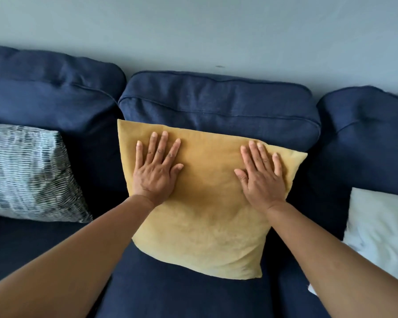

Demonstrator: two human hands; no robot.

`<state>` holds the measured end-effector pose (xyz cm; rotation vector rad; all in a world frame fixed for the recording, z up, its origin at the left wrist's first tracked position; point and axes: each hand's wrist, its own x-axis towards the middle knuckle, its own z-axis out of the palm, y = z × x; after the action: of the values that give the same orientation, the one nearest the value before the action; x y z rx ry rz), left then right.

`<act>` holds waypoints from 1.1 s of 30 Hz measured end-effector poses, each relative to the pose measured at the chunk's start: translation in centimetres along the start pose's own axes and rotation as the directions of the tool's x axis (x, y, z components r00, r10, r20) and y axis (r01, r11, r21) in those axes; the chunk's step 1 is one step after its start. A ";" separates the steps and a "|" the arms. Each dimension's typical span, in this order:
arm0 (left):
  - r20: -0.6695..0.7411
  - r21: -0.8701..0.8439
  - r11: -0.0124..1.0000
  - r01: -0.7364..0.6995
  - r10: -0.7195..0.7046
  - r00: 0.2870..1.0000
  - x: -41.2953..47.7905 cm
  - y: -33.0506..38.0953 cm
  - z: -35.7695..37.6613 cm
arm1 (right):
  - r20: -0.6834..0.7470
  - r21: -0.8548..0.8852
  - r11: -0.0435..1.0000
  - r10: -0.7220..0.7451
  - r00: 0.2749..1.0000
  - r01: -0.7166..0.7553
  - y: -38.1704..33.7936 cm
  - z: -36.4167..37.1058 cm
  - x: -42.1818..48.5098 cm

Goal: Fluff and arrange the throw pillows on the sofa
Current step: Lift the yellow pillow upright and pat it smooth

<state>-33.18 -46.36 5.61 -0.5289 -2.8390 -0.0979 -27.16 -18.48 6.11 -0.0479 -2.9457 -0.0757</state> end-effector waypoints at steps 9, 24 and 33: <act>-0.095 -0.444 0.737 0.509 -0.604 0.791 3.5 -4.0 -3.6 | -0.123 0.296 0.807 0.562 0.818 -0.511 4.0 -2.5 -0.6; 0.013 -0.755 0.360 0.548 -0.827 0.562 2.6 -5.7 -5.9 | -0.274 0.290 0.835 0.541 0.795 -0.468 3.6 -5.4 0.8; -0.332 -0.301 0.953 -0.015 -0.090 0.939 -0.3 0.9 -5.3 | -0.354 0.145 0.989 0.047 0.934 0.006 -2.6 -5.3 -1.0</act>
<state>-31.38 -46.18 10.63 -0.4623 -2.5007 -0.5792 -25.24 -21.40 10.98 -0.0393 -2.5772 0.1205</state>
